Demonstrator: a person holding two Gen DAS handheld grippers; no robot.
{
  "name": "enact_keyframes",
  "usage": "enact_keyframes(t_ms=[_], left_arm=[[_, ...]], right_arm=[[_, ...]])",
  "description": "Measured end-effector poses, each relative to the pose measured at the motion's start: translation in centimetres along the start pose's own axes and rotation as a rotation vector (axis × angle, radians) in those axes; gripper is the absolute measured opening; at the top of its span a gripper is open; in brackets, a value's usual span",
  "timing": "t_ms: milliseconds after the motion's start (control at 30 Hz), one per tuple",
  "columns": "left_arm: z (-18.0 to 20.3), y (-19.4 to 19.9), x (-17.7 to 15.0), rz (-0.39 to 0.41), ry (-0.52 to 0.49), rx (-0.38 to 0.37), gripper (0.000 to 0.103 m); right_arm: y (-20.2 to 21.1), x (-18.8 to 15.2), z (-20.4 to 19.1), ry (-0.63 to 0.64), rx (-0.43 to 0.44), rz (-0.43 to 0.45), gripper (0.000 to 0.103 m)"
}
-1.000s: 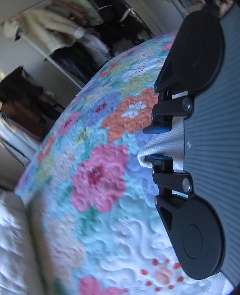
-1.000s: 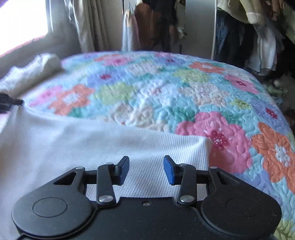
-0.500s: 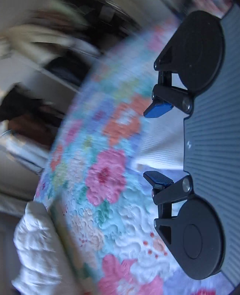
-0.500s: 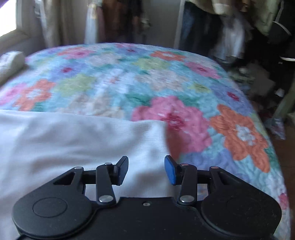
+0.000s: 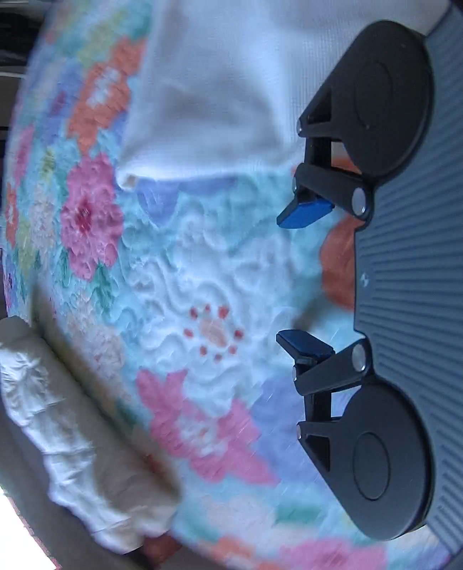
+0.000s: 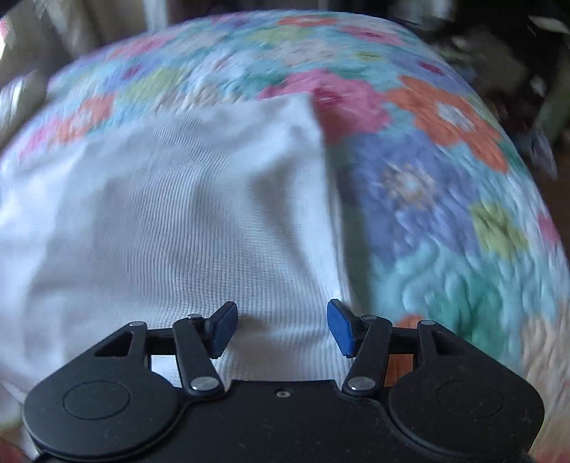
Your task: Fold clothes
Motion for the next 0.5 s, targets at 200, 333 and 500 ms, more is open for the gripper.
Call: enact_keyframes(t_ms=[200,333,500], left_arm=[[0.8,8.4,-0.6,0.137,0.037,-0.076,0.063],[3.6,14.3,-1.5,0.207,0.06,-0.223,0.066],[10.9,16.7,-5.1,0.165,-0.085,-0.359,0.067]], right_arm=[[3.4,-2.1,1.5,-0.263,0.02,0.162,0.067],[5.6,-4.5,2.7,-0.439,0.047,0.28,0.069],[5.3,-6.0,3.6,-0.626,0.275,0.293,0.07]])
Point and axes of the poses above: each gripper's, at about its wrist camera, not at the fingertips, and y roughly against the way its jaws point, z to its right, x to its top, the point moved 4 cm from there along -y, roughly the way its jaws point, and after that the axes turned 15 degrees about x, right-handed, at the moved point
